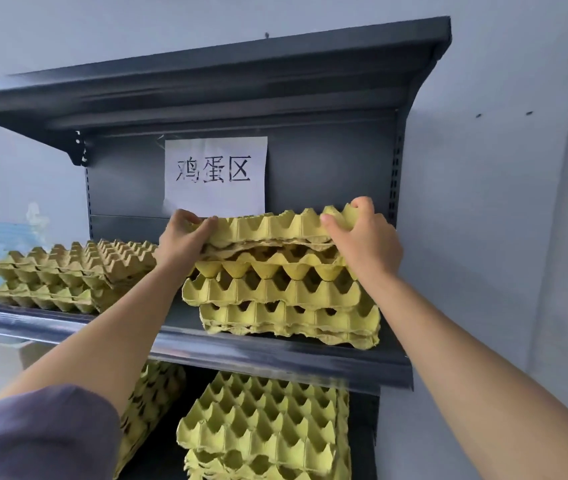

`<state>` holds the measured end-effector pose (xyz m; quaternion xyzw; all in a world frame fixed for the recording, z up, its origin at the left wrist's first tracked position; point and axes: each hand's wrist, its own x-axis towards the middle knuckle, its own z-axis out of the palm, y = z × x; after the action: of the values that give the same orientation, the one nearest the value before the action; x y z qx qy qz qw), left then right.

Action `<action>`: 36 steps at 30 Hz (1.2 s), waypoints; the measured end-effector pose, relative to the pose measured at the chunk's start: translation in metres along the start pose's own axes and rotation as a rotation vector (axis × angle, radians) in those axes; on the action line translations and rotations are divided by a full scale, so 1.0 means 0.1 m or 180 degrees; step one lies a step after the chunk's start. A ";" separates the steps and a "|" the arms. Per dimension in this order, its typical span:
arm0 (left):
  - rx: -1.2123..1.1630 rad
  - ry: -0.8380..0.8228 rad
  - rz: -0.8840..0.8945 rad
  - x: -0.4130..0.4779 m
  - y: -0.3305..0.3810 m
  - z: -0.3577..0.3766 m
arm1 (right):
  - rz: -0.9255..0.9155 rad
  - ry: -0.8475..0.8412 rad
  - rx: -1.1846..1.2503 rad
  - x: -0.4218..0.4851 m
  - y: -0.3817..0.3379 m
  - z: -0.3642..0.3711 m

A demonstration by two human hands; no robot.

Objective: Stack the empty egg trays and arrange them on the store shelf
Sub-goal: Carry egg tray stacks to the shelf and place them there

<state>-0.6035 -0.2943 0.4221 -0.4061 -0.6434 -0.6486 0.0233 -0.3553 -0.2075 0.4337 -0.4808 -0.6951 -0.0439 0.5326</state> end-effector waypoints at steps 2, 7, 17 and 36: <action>0.0025 -0.0070 0.0008 0.02 -0.05 0.00 | 0.0088 0.0003 -0.0072 -0.02 -0.04 0.04; -0.0186 -0.0266 0.0087 0.08 -0.15 0.01 | 0.0308 -0.0033 0.0051 -0.09 -0.09 0.04; 0.0905 0.0031 0.1091 0.08 -0.06 -0.05 | -0.0017 -0.0041 -0.0378 -0.13 -0.21 0.00; 0.1375 -0.0204 0.2374 -0.31 0.43 0.14 | -0.1056 0.0423 -0.0995 -0.24 -0.01 -0.47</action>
<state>-0.5520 -0.3052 0.4377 -0.6165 -0.5739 -0.4333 0.3205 -0.3243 -0.2501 0.4353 -0.4327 -0.7128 -0.2695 0.4817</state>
